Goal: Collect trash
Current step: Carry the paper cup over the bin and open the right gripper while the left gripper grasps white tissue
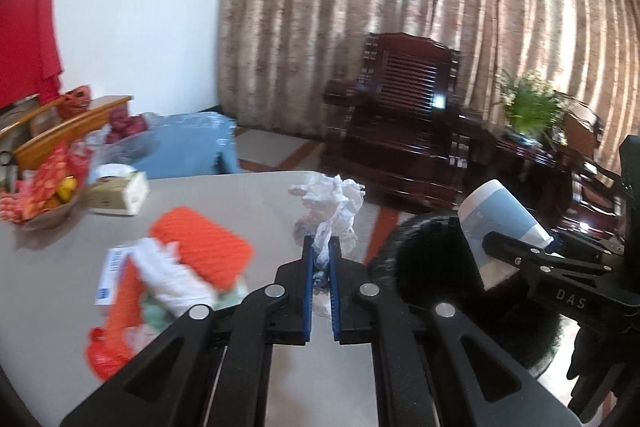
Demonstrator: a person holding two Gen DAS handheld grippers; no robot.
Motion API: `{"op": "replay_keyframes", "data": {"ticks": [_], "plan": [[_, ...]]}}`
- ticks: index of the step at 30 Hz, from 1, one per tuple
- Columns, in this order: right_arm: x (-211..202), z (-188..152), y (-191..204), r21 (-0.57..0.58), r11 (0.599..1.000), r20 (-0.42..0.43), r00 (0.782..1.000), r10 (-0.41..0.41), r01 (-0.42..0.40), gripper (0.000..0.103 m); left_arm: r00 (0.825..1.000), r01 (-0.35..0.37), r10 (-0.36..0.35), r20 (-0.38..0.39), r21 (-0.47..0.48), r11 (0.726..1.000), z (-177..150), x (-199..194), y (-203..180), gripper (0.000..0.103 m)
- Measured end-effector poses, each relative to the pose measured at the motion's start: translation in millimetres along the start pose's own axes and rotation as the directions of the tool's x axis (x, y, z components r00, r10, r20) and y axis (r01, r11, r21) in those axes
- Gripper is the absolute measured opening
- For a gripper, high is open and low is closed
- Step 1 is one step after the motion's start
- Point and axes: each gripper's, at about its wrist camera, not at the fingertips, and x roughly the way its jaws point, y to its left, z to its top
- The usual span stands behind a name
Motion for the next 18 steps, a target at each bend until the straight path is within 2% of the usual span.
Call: {"op": "replay_keyframes", "data": {"ticks": [7, 14, 15, 17, 18], "plan": [[-4, -16, -55, 0.061, 0.991, -0.023, 0.993, -0.119, 0.12, 0.045, 0.993, 0.115, -0.113, -0.044, 0.034, 0.993, -1, 33, -52, 0.007], [3, -30, -80, 0.068, 0.976, -0.057, 0.978, -0.202, 0.206, 0.05, 0.975, 0.205, -0.199, -0.1, 0.052, 0.977, -4, 64, -100, 0.009], [3, -33, -84, 0.068, 0.972, -0.063, 0.974, -0.219, 0.224, 0.056, 0.972, 0.216, -0.21, -0.11, 0.054, 0.975, -5, 68, -104, 0.012], [2, -37, -86, 0.061, 0.965, -0.064, 0.966, -0.251, 0.255, 0.062, 0.967, 0.232, -0.223, -0.123, 0.059, 0.971, -6, 71, -108, 0.028], [1, -39, -86, 0.057, 0.963, -0.066, 0.963, -0.261, 0.265, 0.065, 0.967, 0.233, -0.224, -0.122, 0.058, 0.971, -7, 72, -107, 0.044]]}}
